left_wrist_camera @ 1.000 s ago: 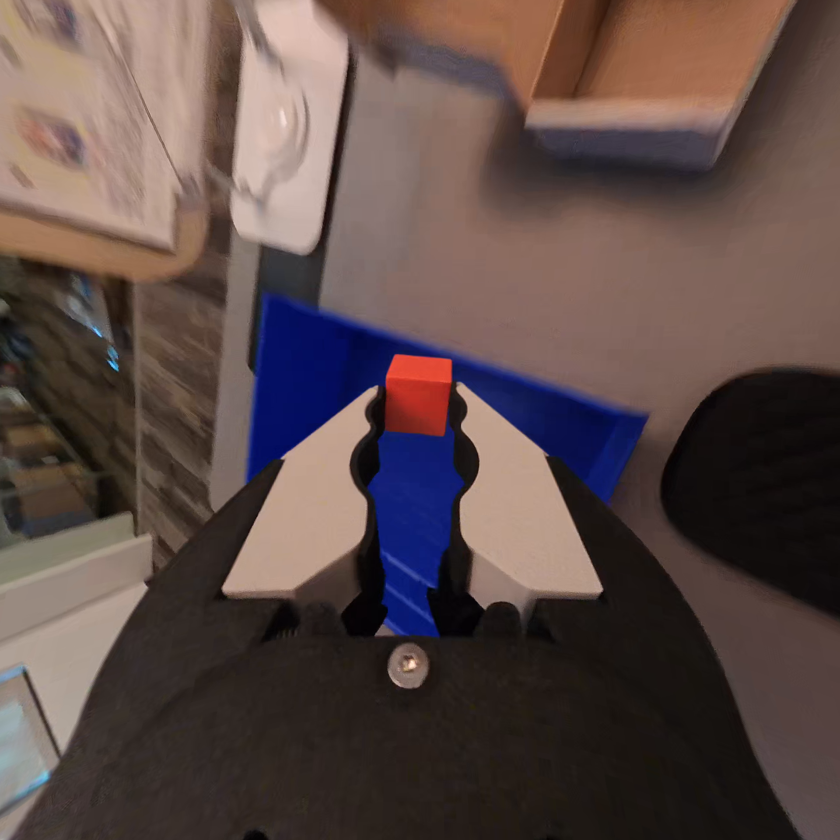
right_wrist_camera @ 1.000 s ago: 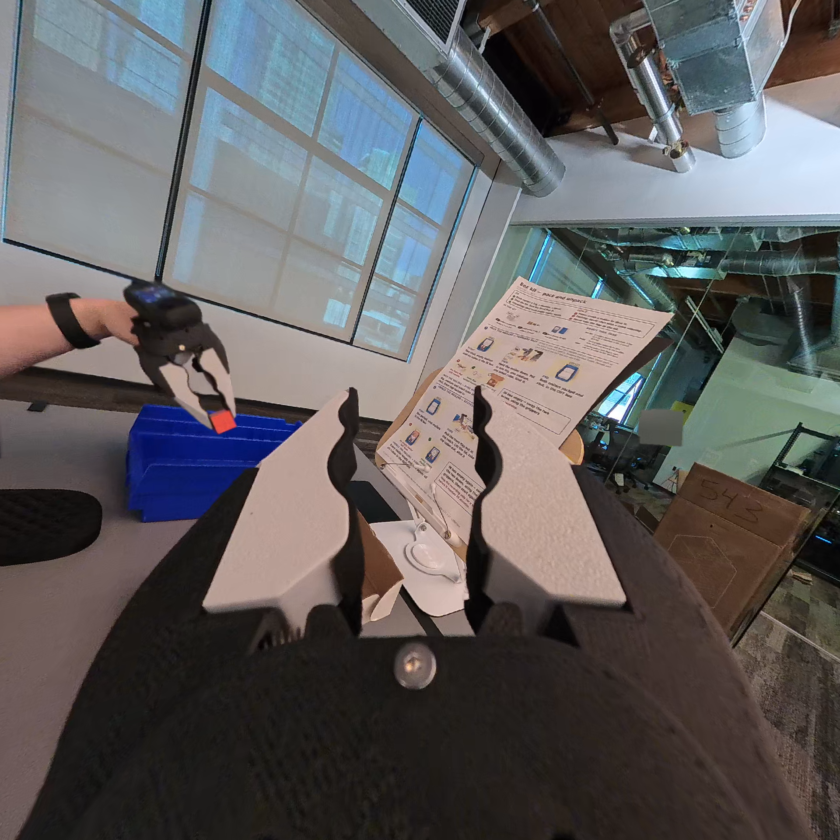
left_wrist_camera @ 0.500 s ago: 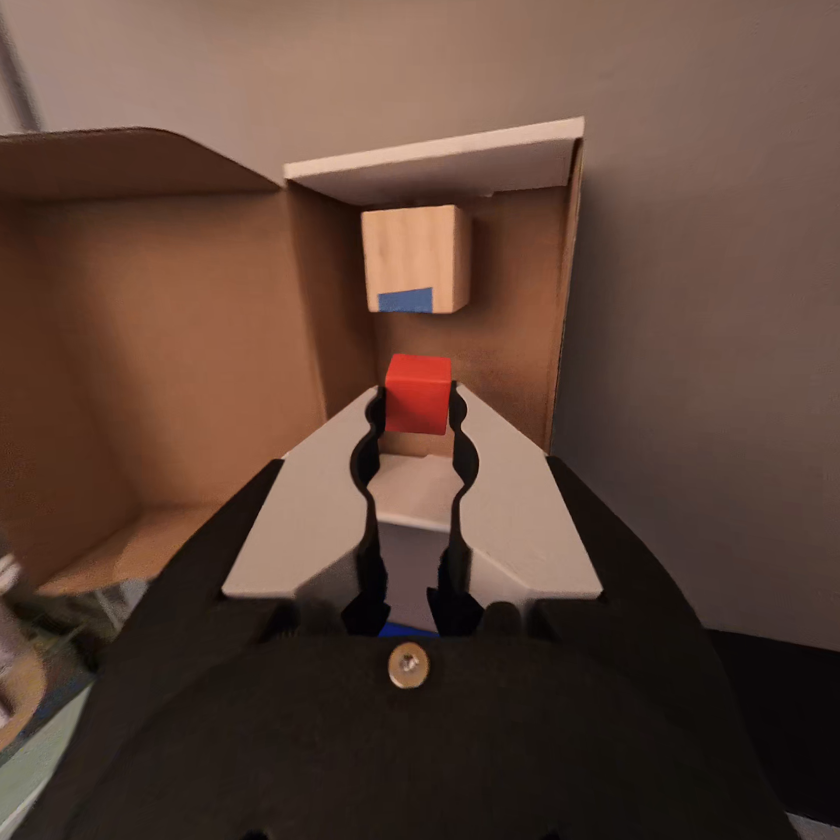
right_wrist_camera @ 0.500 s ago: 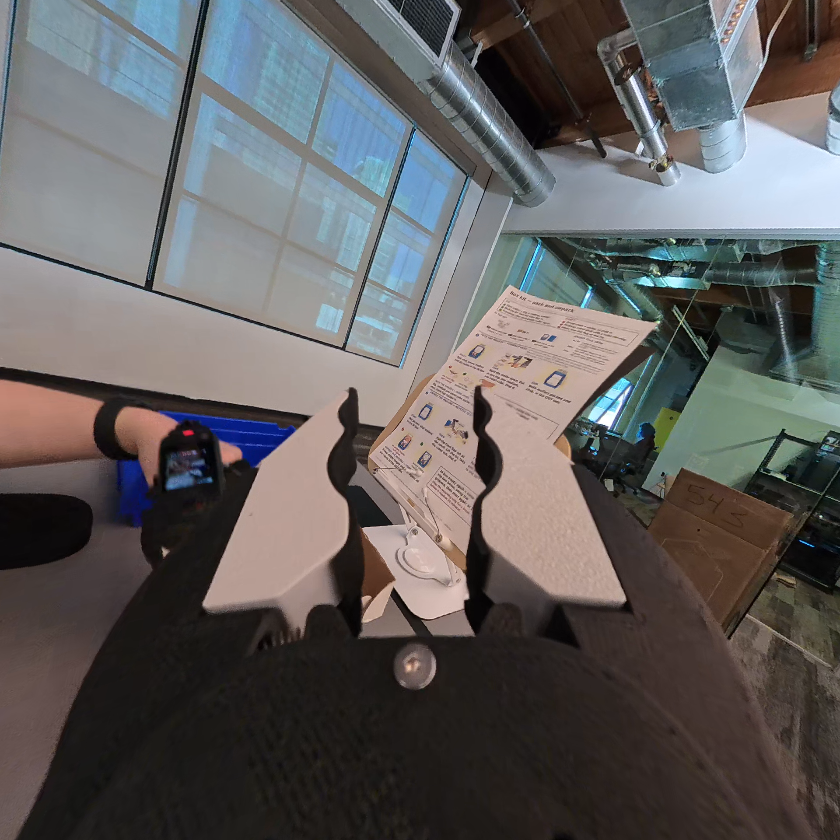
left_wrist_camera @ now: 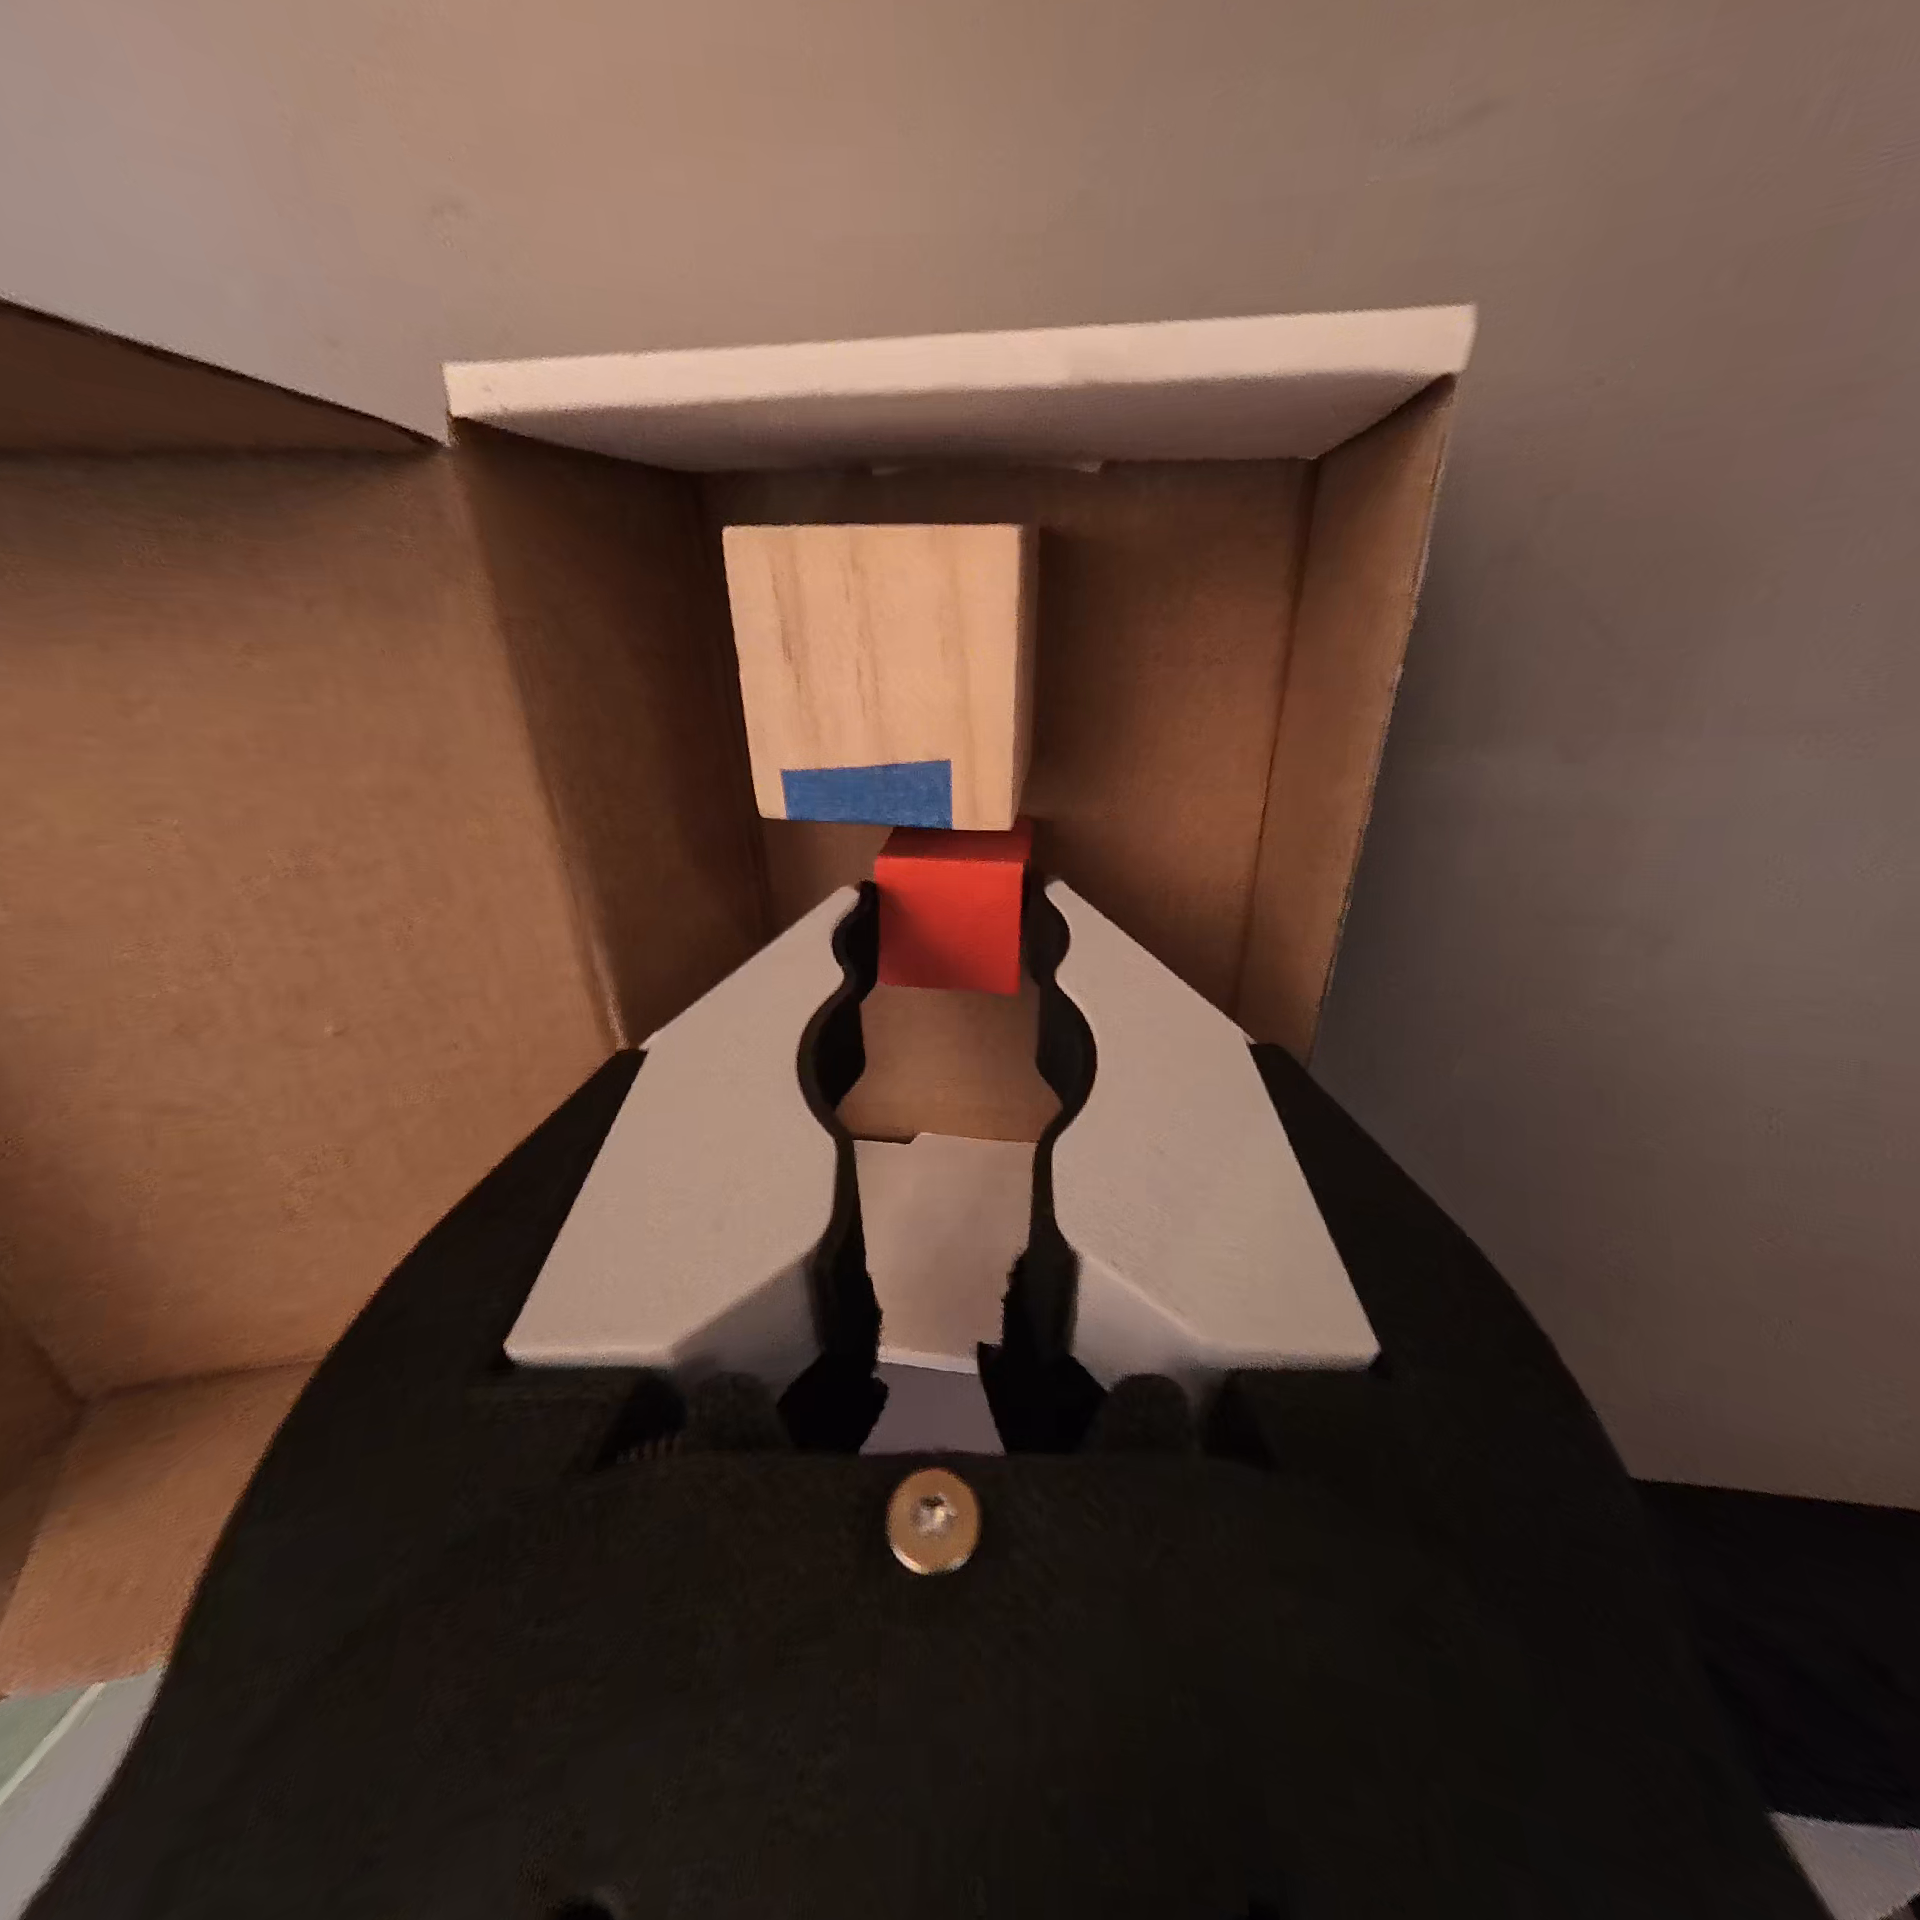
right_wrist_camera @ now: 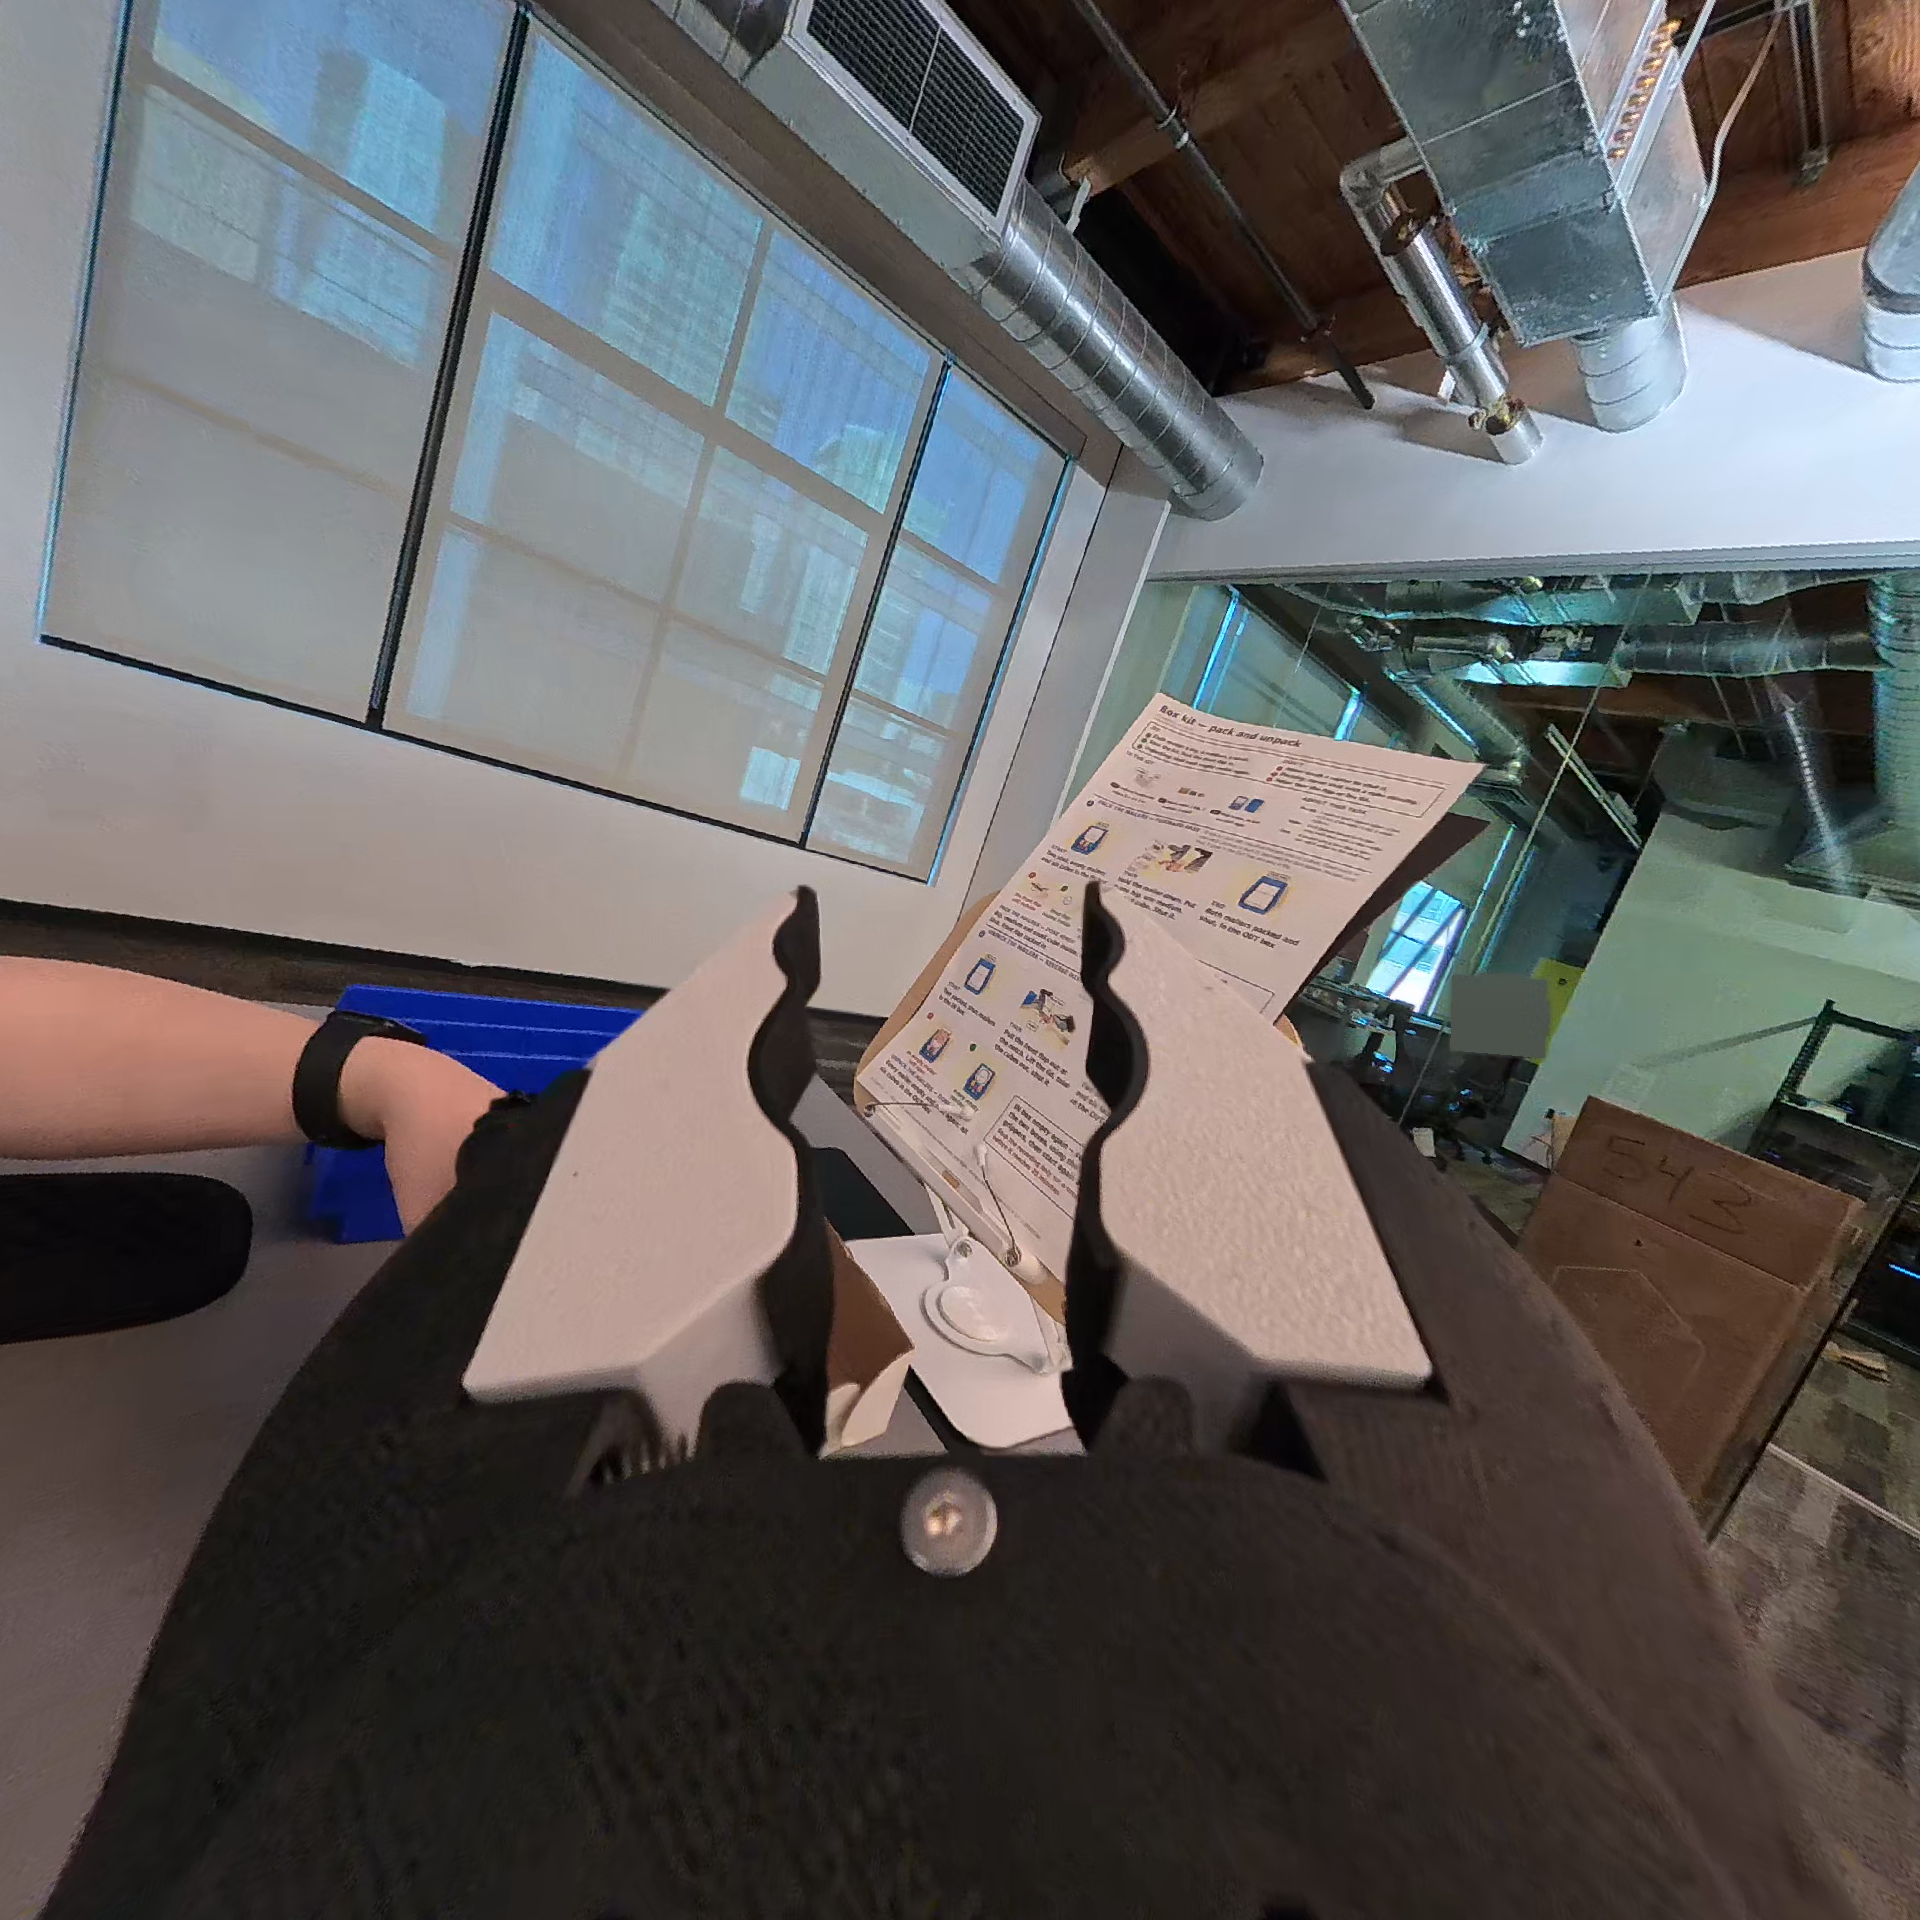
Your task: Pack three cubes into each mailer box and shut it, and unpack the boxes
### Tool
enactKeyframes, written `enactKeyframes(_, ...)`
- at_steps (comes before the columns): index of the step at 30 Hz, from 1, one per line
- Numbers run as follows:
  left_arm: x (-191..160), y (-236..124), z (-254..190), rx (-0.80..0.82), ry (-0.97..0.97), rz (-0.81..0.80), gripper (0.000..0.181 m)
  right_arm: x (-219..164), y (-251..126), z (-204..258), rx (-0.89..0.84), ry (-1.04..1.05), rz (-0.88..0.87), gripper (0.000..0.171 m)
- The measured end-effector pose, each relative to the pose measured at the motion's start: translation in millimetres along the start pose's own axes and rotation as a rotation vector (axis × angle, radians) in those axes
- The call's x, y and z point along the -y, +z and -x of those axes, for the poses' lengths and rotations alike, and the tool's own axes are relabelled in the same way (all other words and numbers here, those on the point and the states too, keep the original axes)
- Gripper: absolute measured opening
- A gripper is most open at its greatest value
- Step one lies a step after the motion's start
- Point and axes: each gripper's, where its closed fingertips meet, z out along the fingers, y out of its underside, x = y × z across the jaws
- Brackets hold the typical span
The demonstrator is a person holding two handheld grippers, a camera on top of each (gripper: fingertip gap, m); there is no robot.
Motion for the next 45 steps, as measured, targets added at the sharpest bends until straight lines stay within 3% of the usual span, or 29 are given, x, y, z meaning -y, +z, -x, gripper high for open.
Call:
enactKeyframes(5, -3.3, -18.4, 6.4, 0.033, -0.028, 0.002, 0.043, 3.0, -3.7, -2.1, -0.001, 0.016, -0.02, 0.05)
enactKeyframes(10, -20.8, -105.6, 20.6, 0.201, -0.078, -0.186, 0.044, 6.0, -8.5, -4.6, -0.012, 0.014, -0.031, 0.05)
enactKeyframes(14, -94.0, -166.9, 40.4, 0.348, -0.26, -0.265, 0.053, 8.8, -11.1, -8.1, -0.014, 0.039, -0.059, 0.049)
enactKeyframes(17, -166.6, -188.0, 48.0, 0.423, -0.453, -0.285, 0.052, 8.2, -10.9, -9.0, -0.017, 0.041, -0.059, 0.048)
enactKeyframes(21, -267.1, -153.5, 31.2, 0.376, -0.707, -0.131, 0.054, 5.5, -8.1, -7.6, -0.018, 0.032, -0.041, 0.048)
enactKeyframes(24, -309.7, -116.0, 11.8, 0.324, -0.753, -0.043, 0.055, 3.4, -4.8, -5.2, -0.009, 0.035, -0.034, 0.049)
enactKeyframes(31, -340.0, -62.6, -14.9, 0.207, -0.732, 0.085, 0.055, -6.9, 4.9, -0.1, 0.01, 0.034, 0.006, 0.049)
enactKeyframes(38, -350.6, -39.0, -16.8, 0.168, -0.723, 0.155, 0.053, -13.7, 8.7, 1.3, 0.018, 0.03, 0.037, 0.048)
enactKeyframes(43, -347.3, -34.3, -17.6, 0.14, -0.736, 0.143, 0.028, -12.0, 6.8, 0.1, 0.017, 0.034, 0.028, 0.048)
enactKeyframes(45, -348.5, -34.4, -19.3, 0.128, -0.742, 0.147, 0.026, -11.1, 5.6, 0.0, 0.019, 0.038, 0.025, 0.048)
